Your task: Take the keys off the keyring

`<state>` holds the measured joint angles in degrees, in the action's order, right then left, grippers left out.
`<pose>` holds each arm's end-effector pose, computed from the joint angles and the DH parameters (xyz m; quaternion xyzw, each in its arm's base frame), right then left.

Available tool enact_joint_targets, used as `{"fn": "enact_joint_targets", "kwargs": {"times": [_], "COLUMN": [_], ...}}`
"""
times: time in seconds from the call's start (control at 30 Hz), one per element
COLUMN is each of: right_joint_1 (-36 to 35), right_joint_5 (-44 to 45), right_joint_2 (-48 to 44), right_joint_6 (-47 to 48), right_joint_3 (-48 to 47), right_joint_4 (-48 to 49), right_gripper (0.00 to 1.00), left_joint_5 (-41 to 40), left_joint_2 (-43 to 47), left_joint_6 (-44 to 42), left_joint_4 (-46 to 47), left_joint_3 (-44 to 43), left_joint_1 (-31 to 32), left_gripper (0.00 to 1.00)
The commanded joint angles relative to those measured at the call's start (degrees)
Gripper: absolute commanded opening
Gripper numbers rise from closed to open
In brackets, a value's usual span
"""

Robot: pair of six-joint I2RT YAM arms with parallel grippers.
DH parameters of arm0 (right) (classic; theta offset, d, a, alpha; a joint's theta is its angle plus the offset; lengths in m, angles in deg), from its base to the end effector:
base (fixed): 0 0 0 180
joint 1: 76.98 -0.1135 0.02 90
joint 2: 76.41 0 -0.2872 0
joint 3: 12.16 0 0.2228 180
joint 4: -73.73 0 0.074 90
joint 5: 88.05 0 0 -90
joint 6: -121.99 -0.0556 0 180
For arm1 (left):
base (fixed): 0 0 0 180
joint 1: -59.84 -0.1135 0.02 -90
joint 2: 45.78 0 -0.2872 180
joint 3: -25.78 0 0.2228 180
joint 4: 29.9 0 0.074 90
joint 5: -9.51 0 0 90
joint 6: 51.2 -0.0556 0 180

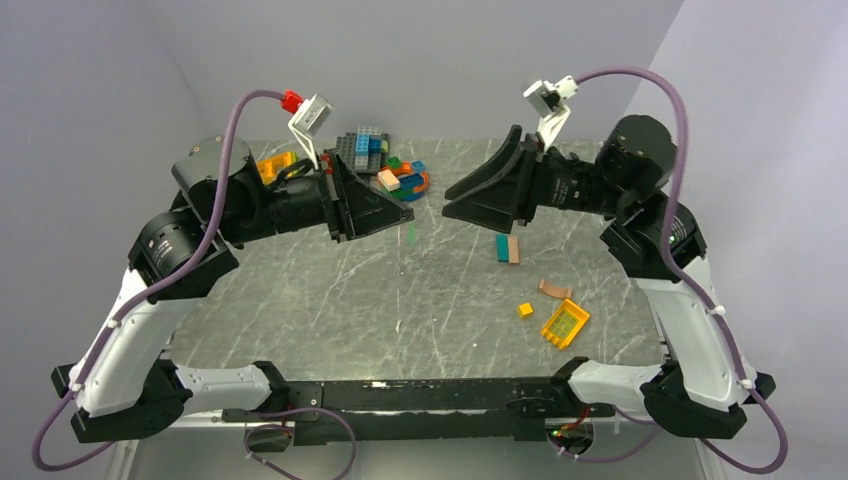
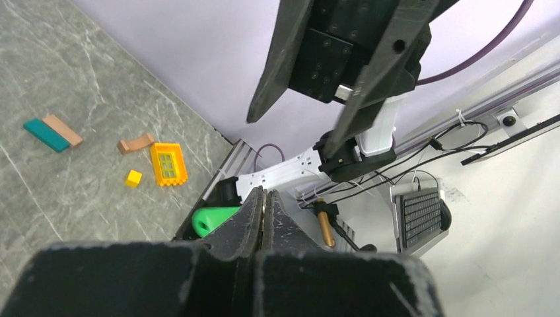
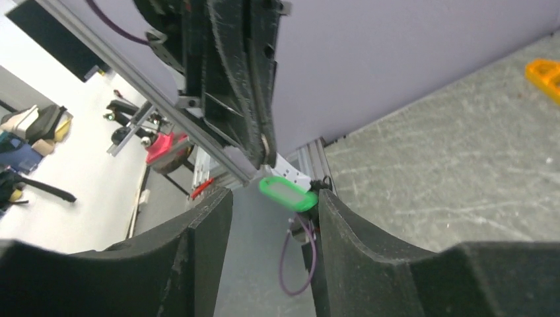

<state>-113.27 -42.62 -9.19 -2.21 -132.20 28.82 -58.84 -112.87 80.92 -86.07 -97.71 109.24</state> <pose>0.1026 0.1238 0.5714 -0.2970 0.6023 0.6061 0.4262 0.0867 -0.1327 0.5641 0.1768 0.6833 -0.5910 0.3906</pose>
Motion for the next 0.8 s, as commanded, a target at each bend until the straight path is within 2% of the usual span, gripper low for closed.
{"fn": "enact_joint_targets", "kwargs": {"times": [0.0, 0.33, 0.77], "right_joint_1": [-0.01, -2.03, -5.2], "right_joint_5": [-2.04, -4.57, -2.92], "right_joint_2": [0.42, 0.77, 1.25], "right_joint_6": [3.9, 1.21, 1.1], "right_joint_3": [0.21, 4.81, 6.84], "right_joint_4": [-6.28, -0.3, 1.32], "right_gripper": [0.52, 0.38, 0.28], "left_joint_5": [1.47, -2.42, -3.11], "left_joint_2": [1.03, 2.65, 1.85], "left_joint_6": [3.33, 6.81, 8.49], "left_joint_4": [0.08, 0.64, 2.49], "left_joint_3": [1.6, 5.53, 6.63], "left_joint_1": [-0.19, -0.17, -0.19], "left_gripper": [0.0, 0.0, 0.0]}}
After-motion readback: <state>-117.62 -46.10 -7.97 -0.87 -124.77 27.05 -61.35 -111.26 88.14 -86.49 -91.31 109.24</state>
